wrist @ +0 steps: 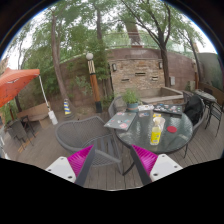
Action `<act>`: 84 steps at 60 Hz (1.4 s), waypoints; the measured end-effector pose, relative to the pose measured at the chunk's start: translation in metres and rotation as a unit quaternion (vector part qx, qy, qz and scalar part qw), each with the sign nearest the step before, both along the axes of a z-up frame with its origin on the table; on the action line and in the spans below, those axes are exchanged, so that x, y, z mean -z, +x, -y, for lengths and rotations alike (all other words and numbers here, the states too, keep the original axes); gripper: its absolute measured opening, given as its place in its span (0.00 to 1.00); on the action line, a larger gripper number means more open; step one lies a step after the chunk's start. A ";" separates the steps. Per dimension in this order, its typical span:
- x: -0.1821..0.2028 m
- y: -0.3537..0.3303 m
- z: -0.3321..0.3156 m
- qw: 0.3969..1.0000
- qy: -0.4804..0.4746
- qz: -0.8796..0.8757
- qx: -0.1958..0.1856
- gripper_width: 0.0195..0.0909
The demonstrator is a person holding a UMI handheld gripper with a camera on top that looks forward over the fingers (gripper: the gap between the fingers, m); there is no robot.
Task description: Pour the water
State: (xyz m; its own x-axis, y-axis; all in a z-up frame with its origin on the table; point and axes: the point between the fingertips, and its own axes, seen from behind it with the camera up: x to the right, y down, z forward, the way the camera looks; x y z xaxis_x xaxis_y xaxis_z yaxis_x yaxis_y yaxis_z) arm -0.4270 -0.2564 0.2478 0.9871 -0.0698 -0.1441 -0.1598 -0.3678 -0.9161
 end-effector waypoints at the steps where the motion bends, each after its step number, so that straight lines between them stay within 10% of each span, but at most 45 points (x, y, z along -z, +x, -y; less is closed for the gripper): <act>1: 0.001 -0.001 0.000 1.000 0.002 0.000 0.001 0.85; 33: 0.083 0.128 -0.064 0.994 0.005 0.029 0.102 0.83; 63: 0.172 0.289 -0.267 0.984 0.080 0.079 0.135 0.84; 66: 0.169 0.290 -0.272 0.983 0.083 0.082 0.142 0.74; 68: 0.172 0.286 -0.278 0.984 0.080 0.087 0.136 0.47; 84: 0.179 0.264 -0.293 0.989 0.050 0.109 0.086 0.33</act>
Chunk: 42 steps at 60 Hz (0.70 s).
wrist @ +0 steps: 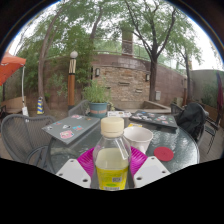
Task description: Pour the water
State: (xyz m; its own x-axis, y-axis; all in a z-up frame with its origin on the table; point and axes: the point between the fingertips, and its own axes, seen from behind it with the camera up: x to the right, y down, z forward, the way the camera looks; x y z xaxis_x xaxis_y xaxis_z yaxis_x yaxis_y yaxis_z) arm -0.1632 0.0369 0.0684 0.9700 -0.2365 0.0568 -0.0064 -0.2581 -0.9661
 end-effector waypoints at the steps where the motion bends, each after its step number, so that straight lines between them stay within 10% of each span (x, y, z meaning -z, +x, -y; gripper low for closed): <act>1: -0.001 -0.005 -0.002 1.000 -0.004 -0.007 -0.009 0.33; 17: -0.131 -0.071 -0.074 0.943 0.073 -0.306 -0.112 0.30; 32: -0.138 -0.022 -0.090 0.546 0.119 -0.827 -0.058 0.30; 42: -0.127 -0.007 -0.093 0.413 0.138 -0.900 -0.013 0.30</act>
State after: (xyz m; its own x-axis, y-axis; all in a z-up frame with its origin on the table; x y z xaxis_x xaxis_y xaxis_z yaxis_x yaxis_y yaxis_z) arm -0.1699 0.1299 0.1952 -0.6151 0.0196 -0.7882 -0.7799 -0.1622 0.6046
